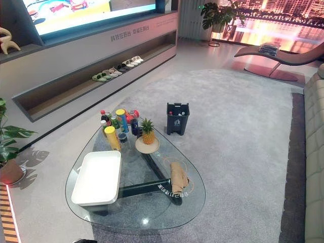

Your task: Wipe the table with a cloth and put it in the basket.

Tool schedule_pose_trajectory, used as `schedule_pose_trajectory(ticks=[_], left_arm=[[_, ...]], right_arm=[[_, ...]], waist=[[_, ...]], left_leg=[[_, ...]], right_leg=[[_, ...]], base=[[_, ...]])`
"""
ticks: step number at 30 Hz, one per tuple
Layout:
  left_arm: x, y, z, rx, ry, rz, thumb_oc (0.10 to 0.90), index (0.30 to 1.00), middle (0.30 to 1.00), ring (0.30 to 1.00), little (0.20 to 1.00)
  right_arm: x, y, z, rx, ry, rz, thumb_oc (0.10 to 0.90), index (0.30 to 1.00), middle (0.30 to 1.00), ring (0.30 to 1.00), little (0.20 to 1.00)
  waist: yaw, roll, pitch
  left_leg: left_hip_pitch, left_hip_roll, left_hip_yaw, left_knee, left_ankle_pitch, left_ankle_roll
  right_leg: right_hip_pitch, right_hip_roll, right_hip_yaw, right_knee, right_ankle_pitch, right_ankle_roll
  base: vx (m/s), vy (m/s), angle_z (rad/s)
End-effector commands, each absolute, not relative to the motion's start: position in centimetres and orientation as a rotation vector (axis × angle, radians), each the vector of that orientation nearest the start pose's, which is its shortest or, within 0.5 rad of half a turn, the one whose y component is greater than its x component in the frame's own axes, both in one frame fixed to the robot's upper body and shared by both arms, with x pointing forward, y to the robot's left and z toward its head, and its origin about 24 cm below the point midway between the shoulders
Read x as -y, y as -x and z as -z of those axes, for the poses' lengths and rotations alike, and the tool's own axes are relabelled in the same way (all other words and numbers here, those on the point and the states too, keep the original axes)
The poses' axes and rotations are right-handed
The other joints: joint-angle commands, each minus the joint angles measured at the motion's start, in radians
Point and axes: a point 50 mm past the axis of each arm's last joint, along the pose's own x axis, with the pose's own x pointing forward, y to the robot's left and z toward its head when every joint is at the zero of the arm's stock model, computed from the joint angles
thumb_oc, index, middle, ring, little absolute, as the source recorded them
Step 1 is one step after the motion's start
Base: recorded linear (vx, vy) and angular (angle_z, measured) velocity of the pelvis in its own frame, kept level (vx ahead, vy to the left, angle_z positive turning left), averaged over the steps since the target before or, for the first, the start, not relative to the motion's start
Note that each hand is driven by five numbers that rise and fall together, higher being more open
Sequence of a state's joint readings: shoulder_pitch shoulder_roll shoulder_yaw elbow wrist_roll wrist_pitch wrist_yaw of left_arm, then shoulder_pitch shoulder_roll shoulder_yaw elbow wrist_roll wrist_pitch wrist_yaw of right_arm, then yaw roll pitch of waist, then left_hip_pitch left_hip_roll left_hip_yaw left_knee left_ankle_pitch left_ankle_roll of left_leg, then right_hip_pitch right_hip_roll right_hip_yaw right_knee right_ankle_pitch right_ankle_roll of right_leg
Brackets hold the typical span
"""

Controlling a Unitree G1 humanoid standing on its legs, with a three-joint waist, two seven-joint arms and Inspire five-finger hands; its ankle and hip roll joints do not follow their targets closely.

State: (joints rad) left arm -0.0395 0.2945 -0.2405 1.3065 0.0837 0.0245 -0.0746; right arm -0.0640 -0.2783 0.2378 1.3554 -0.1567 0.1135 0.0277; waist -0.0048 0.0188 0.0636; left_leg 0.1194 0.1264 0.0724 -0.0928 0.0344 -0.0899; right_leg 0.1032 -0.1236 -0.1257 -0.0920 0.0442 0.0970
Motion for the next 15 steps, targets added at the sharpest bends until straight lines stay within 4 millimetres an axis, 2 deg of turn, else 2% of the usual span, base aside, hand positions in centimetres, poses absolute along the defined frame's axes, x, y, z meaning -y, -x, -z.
schedule_pose_trajectory(ticks=[1, 4, 5, 6, 7, 9, 12, 15], left_arm=[[-24.8, -10.6, 15.6, -1.292, -0.381, 0.073, 0.8, 0.9, 0.9, 0.9, 0.9], [-25.0, -13.0, 14.9, -1.219, -0.362, 0.034, 0.8, 0.9, 0.9, 0.9, 0.9], [-25.0, -13.3, 14.8, -1.211, -0.361, 0.03, 0.8, 0.9, 0.9, 0.9, 0.9], [-25.1, -14.7, 14.3, -1.171, -0.355, 0.01, 0.8, 0.9, 0.9, 0.9, 0.9], [-25.1, -14.8, 14.2, -1.168, -0.353, 0.006, 0.8, 0.9, 0.9, 0.9, 0.9], [-25.4, -16.3, 13.5, -1.118, -0.315, -0.036, 0.8, 0.9, 0.9, 0.9, 0.9], [-25.8, -17.4, 12.9, -1.07, -0.279, -0.076, 0.8, 0.9, 0.9, 0.9, 0.9], [-26.3, -19.3, 11.7, -0.997, -0.237, -0.109, 0.8, 0.9, 0.9, 0.9, 0.9]], right_arm=[[26.7, -9.7, 15.3, -1.422, 0.563, -0.061, 0.8, 0.9, 0.9, 0.9, 0.9], [27.5, -12.1, 14.4, -1.365, 0.581, -0.009, 0.8, 0.9, 0.9, 0.9, 0.9], [27.6, -12.4, 14.3, -1.359, 0.582, -0.001, 0.8, 0.9, 0.9, 0.9, 0.9], [27.8, -13.7, 13.8, -1.324, 0.58, 0.033, 0.8, 0.9, 0.9, 0.9, 0.9], [27.8, -13.8, 13.8, -1.321, 0.579, 0.038, 0.8, 0.9, 0.9, 0.9, 0.9], [28.2, -14.9, 13.2, -1.29, 0.588, 0.063, 0.8, 0.9, 0.9, 0.9, 0.9], [28.6, -15.5, 12.8, -1.269, 0.596, 0.075, 0.8, 0.9, 0.9, 0.9, 0.9], [28.9, -16.9, 12.1, -1.232, 0.589, 0.099, 0.8, 0.9, 0.9, 0.9, 0.9]], waist=[[-0.007, -0.012, 0.085], [-0.004, -0.002, 0.158], [-0.004, -0.001, 0.167], [-0.004, 0.006, 0.206], [-0.003, 0.007, 0.21], [-0.006, 0.015, 0.264], [-0.003, 0.016, 0.304], [0.005, 0.016, 0.356]], left_leg=[[-0.034, -0.018, 0.009, 0.008, 0.003, 0.029], [-0.12, -0.022, 0.001, 0.019, 0.023, 0.034], [-0.131, -0.022, 0.0, 0.02, 0.026, 0.034], [-0.173, -0.028, -0.008, 0.014, 0.04, 0.039], [-0.179, -0.029, -0.009, 0.013, 0.042, 0.04], [-0.228, -0.038, -0.023, 0.006, 0.052, 0.044], [-0.268, -0.044, -0.029, 0.006, 0.063, 0.043], [-0.341, -0.052, -0.036, 0.042, 0.076, 0.041]], right_leg=[[-0.029, -0.026, -0.011, 0.03, 0.01, 0.011], [-0.125, -0.022, 0.01, 0.046, 0.027, 0.0], [-0.137, -0.021, 0.012, 0.048, 0.03, -0.001], [-0.182, -0.015, 0.024, 0.046, 0.043, -0.004], [-0.188, -0.014, 0.025, 0.046, 0.045, -0.005], [-0.237, -0.006, 0.032, 0.047, 0.054, -0.006], [-0.279, -0.005, 0.029, 0.064, 0.054, -0.008], [-0.351, -0.009, 0.023, 0.127, 0.044, -0.015]], base=[[-0.08, 0.016, -0.02], [-0.26, 0.011, -0.05], [-0.34, -0.009, -0.1], [-0.22, -0.012, -0.08], [-0.28, -0.015, -0.05], [-0.17, -0.018, 0.05], [-0.13, -0.02, 0.03], [-0.13, -0.024, 0.05]])
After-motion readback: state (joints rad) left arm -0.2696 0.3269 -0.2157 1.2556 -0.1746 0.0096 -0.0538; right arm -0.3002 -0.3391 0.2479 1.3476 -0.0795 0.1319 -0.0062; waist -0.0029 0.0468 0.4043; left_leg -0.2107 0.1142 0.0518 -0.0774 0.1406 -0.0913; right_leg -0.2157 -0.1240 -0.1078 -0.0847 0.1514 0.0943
